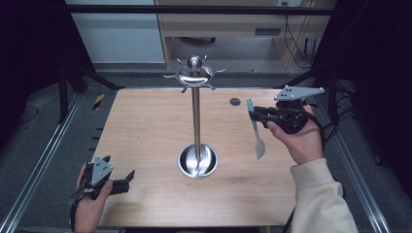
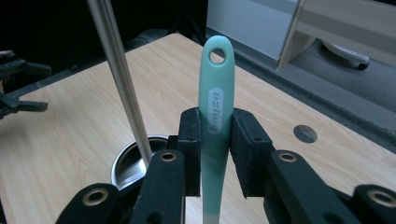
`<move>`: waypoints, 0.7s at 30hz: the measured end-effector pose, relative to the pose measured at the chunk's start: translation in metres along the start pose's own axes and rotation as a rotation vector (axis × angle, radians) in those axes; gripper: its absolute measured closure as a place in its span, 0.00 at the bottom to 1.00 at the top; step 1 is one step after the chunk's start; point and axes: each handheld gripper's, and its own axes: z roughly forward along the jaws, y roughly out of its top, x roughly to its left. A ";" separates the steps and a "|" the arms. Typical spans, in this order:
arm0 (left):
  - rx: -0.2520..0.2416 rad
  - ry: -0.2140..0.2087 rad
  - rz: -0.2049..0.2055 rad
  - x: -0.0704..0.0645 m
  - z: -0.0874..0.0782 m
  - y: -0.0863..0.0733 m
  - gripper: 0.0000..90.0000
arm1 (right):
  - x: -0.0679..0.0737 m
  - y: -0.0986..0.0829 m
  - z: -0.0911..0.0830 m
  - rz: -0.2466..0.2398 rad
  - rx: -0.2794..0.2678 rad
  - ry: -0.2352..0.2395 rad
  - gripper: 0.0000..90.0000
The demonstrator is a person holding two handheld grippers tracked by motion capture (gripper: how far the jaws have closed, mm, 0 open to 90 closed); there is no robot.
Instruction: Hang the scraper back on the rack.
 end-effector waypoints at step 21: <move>0.000 0.002 0.007 -0.001 0.000 0.001 0.03 | 0.007 0.014 -0.008 0.009 -0.061 0.008 0.83</move>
